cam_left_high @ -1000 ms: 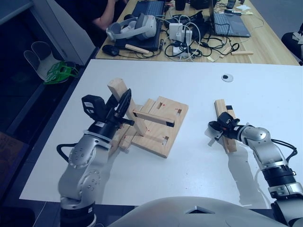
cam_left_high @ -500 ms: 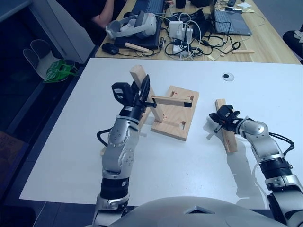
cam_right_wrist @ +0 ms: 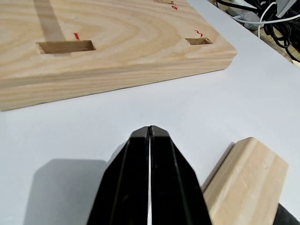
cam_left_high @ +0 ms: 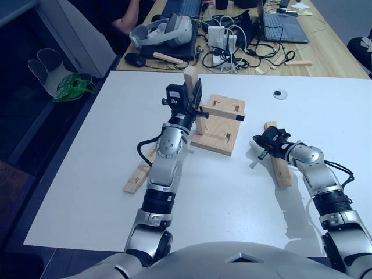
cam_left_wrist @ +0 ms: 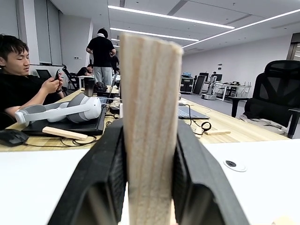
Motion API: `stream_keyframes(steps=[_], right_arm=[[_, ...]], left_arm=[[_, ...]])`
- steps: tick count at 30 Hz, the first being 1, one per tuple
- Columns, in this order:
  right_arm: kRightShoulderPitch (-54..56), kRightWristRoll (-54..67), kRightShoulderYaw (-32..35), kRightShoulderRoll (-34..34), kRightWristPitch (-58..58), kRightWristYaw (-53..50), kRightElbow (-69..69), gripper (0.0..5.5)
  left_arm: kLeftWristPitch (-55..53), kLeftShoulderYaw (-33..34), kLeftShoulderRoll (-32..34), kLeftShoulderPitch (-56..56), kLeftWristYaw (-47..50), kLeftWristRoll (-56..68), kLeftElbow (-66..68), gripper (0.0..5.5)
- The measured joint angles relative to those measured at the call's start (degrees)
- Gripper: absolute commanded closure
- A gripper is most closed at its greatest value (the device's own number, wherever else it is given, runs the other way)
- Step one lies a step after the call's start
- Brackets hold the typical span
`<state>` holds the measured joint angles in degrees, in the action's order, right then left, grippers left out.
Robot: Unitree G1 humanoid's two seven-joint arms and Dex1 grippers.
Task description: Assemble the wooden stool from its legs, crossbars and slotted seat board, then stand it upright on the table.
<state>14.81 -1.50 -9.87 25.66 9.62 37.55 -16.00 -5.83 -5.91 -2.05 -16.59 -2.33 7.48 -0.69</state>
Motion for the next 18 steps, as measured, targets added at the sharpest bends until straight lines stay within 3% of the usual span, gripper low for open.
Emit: stream_keyframes(steps=[7,8,13,18], right_arm=[[0.00,0.09,0.32,-0.07,0.10,0.04,0.08,5.50],[0.00,0.12,0.34,-0.07,0.20,0.08,0.08,5.50],[0.17,0.22,0.53,-0.35,0.92,0.13,0.04,5.50],[0.86,0.24,0.97,-0.70,1.26,0.01,-0.13,5.50]], left_arm=[[-2.16,1.32,-0.94,2.38,-0.37,1.68,-2.71,4.49],[-1.32,0.56,-0.88,2.87,-0.58,0.87,-3.36,4.10],[2.64,-2.60,0.01,5.77,-0.58,-4.84,-6.19,3.30],[3.04,-2.37,2.21,3.62,-0.84,-8.14,-10.04,3.04]])
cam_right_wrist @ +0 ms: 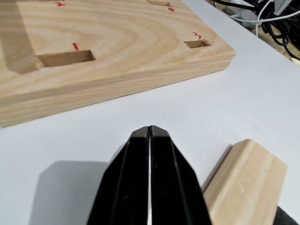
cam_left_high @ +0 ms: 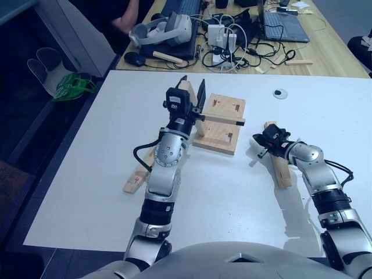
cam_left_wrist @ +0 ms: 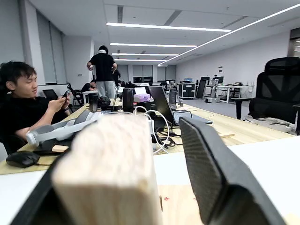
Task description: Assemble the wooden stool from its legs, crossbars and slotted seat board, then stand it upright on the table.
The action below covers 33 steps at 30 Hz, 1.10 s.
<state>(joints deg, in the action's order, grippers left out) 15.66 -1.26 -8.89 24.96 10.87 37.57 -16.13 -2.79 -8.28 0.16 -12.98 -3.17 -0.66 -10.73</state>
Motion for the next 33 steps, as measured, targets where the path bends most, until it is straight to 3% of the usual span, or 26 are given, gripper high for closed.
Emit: stream_keyframes(steps=[3,8,12,15,20,33], right_arm=[[-0.01,0.19,0.29,-0.25,0.15,-0.09,0.08,5.50],[-2.29,1.05,1.38,-0.34,2.13,-0.90,2.46,5.50],[-3.71,2.02,2.24,-0.40,4.36,-1.72,4.91,5.50],[-3.90,2.13,2.34,-0.69,5.55,-1.87,5.22,5.50],[-3.89,2.51,2.37,-1.52,5.96,-2.23,6.59,5.50],[-5.79,4.09,2.93,-2.04,10.16,-2.29,11.42,5.50]], left_arm=[[-2.73,2.16,2.67,-1.64,-1.71,0.47,-7.12,3.04],[-15.02,17.29,14.39,-11.09,-5.67,8.68,-19.90,3.04],[-21.11,29.12,23.55,-6.55,-10.71,12.56,-8.91,3.04],[-28.40,25.46,27.93,5.72,-20.86,13.48,2.07,2.83],[-30.04,17.19,33.75,16.44,-32.36,12.68,5.20,2.18],[-20.56,14.64,39.98,18.66,-35.35,8.39,7.22,0.36]])
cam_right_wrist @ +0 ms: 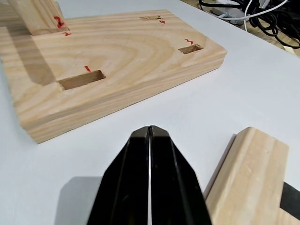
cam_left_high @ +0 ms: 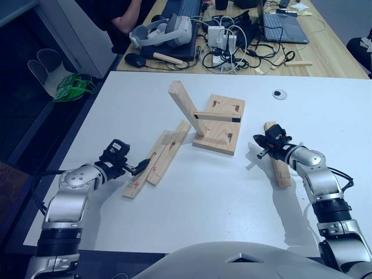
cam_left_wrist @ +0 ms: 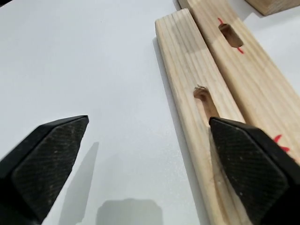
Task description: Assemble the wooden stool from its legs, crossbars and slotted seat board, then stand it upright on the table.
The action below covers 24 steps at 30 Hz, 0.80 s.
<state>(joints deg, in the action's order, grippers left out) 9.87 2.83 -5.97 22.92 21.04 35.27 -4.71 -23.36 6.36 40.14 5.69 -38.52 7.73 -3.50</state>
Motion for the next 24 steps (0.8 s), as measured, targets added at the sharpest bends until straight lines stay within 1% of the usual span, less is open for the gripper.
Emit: stream_keyframes(steps=[1,2,6,8,10,13,16,20,24], right_arm=[[-0.16,0.14,0.04,0.00,0.47,0.00,0.11,5.50],[-0.27,0.18,0.06,-0.01,0.64,0.00,0.25,5.50],[-0.31,0.25,0.17,-0.02,0.89,-0.03,0.40,5.50],[-0.31,0.25,0.36,-0.03,0.90,-0.09,0.39,5.50],[-0.31,0.25,0.44,-0.09,0.90,-0.62,0.35,5.50],[-0.30,0.26,0.46,-0.17,0.89,-0.96,0.28,5.50],[-0.28,0.28,0.46,-0.38,0.89,-1.03,0.10,5.50],[-0.22,0.30,0.47,-0.48,0.84,-1.07,-0.15,5.50],[-0.21,0.30,0.47,-0.50,0.80,-1.09,-0.16,5.50]], left_arm=[[1.12,-0.33,0.26,-0.26,0.50,-1.00,0.41,0.17],[2.88,-0.89,0.44,-0.51,1.22,-2.37,0.95,0.12],[9.00,-1.67,0.57,-1.50,5.87,-7.58,3.68,0.12],[9.52,-0.85,0.10,-2.21,7.12,-7.90,4.39,0.12],[9.69,0.81,-0.75,-3.89,7.07,-5.18,4.00,0.12],[8.22,2.48,-1.73,-5.17,6.71,-2.07,2.66,0.12],[3.82,3.69,-2.33,-5.58,4.78,2.07,1.76,0.12],[0.35,1.87,-1.79,-1.96,0.30,3.37,-0.29,0.12],[-0.70,0.96,-1.00,0.00,-1.08,2.64,-0.28,0.12]])
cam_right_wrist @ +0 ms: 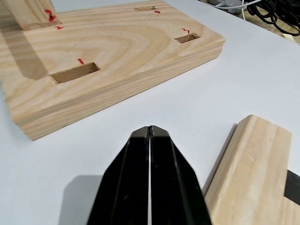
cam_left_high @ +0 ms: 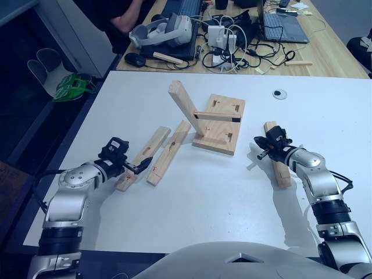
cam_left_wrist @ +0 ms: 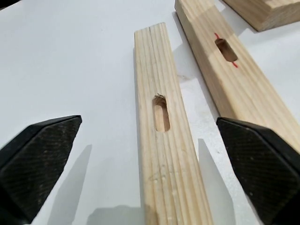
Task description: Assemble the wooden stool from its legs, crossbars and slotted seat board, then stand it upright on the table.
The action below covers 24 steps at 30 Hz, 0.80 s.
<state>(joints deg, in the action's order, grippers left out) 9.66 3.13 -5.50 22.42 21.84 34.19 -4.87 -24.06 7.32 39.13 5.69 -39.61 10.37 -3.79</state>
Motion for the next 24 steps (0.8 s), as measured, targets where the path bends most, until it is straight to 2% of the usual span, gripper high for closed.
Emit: stream_keyframes(steps=[6,17,24], right_arm=[[0.32,-0.03,0.00,0.00,-0.17,-0.05,-0.22,5.50],[0.71,-0.11,-0.01,-0.04,-0.83,-0.24,-1.65,5.50],[1.67,-0.16,-0.02,-0.06,-2.45,-0.47,-2.96,5.50]], left_arm=[[0.03,-2.08,1.39,0.34,0.01,-3.78,1.90,0.12],[-10.40,-2.38,3.46,0.43,-4.56,-0.34,-0.35,1.76],[-11.92,-3.95,3.76,0.44,-4.11,-0.34,-0.68,2.76]])
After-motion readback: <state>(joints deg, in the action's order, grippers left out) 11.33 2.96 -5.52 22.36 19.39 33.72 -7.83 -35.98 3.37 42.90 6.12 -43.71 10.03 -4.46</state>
